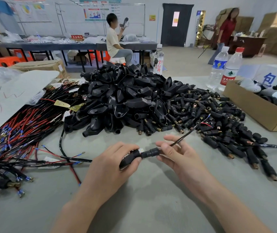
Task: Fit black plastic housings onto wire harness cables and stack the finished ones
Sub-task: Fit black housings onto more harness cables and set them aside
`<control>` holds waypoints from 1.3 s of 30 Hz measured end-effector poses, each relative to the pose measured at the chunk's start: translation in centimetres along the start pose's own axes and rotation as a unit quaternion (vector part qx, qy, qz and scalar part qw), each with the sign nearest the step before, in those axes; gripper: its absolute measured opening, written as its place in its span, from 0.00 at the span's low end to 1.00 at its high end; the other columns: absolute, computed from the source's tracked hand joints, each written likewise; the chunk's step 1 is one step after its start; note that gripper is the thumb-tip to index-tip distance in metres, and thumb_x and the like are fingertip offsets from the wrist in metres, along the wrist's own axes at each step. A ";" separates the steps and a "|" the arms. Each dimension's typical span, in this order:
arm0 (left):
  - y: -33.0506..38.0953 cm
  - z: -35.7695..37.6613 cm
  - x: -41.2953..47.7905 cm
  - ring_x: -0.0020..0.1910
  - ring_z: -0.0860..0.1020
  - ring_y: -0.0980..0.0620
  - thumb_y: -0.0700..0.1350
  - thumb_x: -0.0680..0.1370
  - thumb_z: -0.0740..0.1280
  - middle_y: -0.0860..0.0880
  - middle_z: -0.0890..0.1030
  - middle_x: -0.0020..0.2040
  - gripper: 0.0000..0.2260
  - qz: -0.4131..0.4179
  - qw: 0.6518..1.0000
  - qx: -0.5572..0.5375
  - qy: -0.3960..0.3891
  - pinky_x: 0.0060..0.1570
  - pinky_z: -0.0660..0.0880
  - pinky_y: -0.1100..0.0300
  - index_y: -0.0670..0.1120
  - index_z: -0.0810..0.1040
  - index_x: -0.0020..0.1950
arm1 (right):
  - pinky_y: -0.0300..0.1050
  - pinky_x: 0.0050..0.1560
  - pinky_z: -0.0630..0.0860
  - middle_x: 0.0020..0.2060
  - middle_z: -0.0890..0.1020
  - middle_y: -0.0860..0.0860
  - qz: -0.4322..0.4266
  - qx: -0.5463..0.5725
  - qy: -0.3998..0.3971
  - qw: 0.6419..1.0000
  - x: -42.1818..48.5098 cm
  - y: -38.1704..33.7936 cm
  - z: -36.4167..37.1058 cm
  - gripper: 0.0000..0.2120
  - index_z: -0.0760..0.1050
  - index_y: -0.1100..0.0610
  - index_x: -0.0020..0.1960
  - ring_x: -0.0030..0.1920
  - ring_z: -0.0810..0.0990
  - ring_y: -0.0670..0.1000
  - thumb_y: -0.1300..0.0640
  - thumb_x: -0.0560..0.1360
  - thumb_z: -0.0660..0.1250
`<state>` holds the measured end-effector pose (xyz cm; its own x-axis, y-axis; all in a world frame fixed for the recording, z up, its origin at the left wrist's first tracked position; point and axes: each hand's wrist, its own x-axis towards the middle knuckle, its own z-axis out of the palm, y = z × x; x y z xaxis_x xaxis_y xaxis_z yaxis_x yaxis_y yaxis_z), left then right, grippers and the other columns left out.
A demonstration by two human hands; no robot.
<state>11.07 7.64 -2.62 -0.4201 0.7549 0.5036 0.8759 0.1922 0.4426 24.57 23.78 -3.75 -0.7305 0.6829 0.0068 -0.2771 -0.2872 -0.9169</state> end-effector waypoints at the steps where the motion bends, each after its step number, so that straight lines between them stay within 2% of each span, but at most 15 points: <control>1: 0.0 0.0 0.0 0.45 0.76 0.60 0.53 0.76 0.68 0.60 0.77 0.47 0.09 -0.003 1.000 -0.003 0.004 0.42 0.76 0.58 0.56 0.80 0.56 | 0.42 0.51 0.81 0.53 0.85 0.56 -0.001 -0.009 -0.014 1.000 0.0 0.0 -0.1 0.24 0.79 0.55 0.57 0.52 0.84 0.52 0.54 0.63 0.79; 4: 0.1 0.1 0.1 0.45 0.76 0.59 0.53 0.77 0.68 0.60 0.78 0.47 0.09 0.000 1.000 -0.011 0.007 0.41 0.76 0.57 0.56 0.80 0.56 | 0.45 0.60 0.79 0.57 0.85 0.53 -0.013 -0.063 -0.055 0.996 -0.2 0.1 -0.1 0.17 0.82 0.48 0.55 0.58 0.83 0.53 0.55 0.67 0.78; 8: 0.1 0.1 0.1 0.43 0.75 0.58 0.54 0.77 0.68 0.59 0.77 0.46 0.11 0.009 1.000 -0.010 -0.011 0.41 0.76 0.54 0.56 0.80 0.58 | 0.38 0.52 0.80 0.53 0.86 0.54 -0.013 -0.061 -0.058 0.996 -0.5 -0.3 0.2 0.09 0.85 0.49 0.50 0.54 0.85 0.50 0.54 0.71 0.74; 13: 0.0 0.1 0.1 0.46 0.77 0.60 0.55 0.77 0.68 0.61 0.79 0.51 0.14 0.022 0.999 0.000 -0.024 0.43 0.77 0.56 0.55 0.80 0.61 | 0.36 0.45 0.81 0.48 0.87 0.55 -0.024 -0.087 -0.004 0.996 -0.6 -0.8 0.4 0.11 0.86 0.52 0.49 0.47 0.87 0.52 0.50 0.72 0.69; 18: -0.2 0.4 0.1 0.46 0.77 0.61 0.52 0.77 0.71 0.61 0.80 0.50 0.11 0.025 1.000 0.011 0.013 0.42 0.78 0.59 0.54 0.81 0.59 | 0.38 0.39 0.81 0.42 0.87 0.58 -0.036 -0.102 0.049 0.993 -0.7 -1.0 0.4 0.17 0.81 0.57 0.53 0.44 0.87 0.55 0.45 0.74 0.67; 22: -0.4 0.5 0.0 0.48 0.77 0.62 0.56 0.77 0.67 0.62 0.79 0.51 0.12 0.029 0.999 0.014 0.013 0.43 0.78 0.59 0.55 0.81 0.59 | 0.39 0.40 0.82 0.45 0.87 0.55 -0.038 -0.092 0.064 0.993 -0.7 -0.7 0.4 0.18 0.81 0.58 0.52 0.45 0.87 0.53 0.44 0.73 0.67; 26: -0.6 0.8 0.0 0.49 0.78 0.60 0.58 0.77 0.63 0.62 0.80 0.51 0.15 0.035 0.999 0.019 0.013 0.42 0.79 0.58 0.54 0.81 0.59 | 0.41 0.42 0.82 0.44 0.85 0.54 0.002 0.007 0.028 1.000 -0.7 -0.3 0.7 0.18 0.79 0.59 0.55 0.44 0.86 0.53 0.50 0.70 0.72; 30: -0.6 1.0 0.0 0.48 0.78 0.60 0.57 0.77 0.64 0.62 0.80 0.50 0.14 0.040 0.999 0.020 0.017 0.42 0.78 0.58 0.55 0.80 0.58 | 0.41 0.42 0.82 0.43 0.84 0.56 0.046 0.040 -0.016 0.998 -0.8 -0.1 0.9 0.22 0.79 0.61 0.56 0.44 0.86 0.52 0.56 0.64 0.76; 35: -0.3 0.8 0.0 0.45 0.77 0.61 0.58 0.76 0.65 0.62 0.79 0.46 0.10 0.031 0.999 0.007 0.014 0.42 0.76 0.58 0.57 0.77 0.54 | 0.40 0.46 0.81 0.45 0.85 0.55 0.040 0.047 -0.022 0.998 -0.7 0.0 0.8 0.14 0.85 0.53 0.47 0.46 0.86 0.52 0.54 0.62 0.78; 39: -0.2 0.5 0.0 0.46 0.77 0.62 0.56 0.76 0.67 0.63 0.79 0.47 0.09 0.028 1.000 0.006 0.004 0.43 0.75 0.60 0.57 0.79 0.54 | 0.41 0.49 0.81 0.45 0.86 0.55 0.017 0.013 -0.024 0.999 -0.9 -0.1 1.0 0.14 0.86 0.51 0.47 0.48 0.85 0.52 0.52 0.61 0.79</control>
<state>11.02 7.86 -3.07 -0.3724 0.7598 0.5329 0.9007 0.1575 0.4049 24.63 22.57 -3.28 -0.7680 0.6405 -0.0041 -0.2684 -0.3276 -0.9059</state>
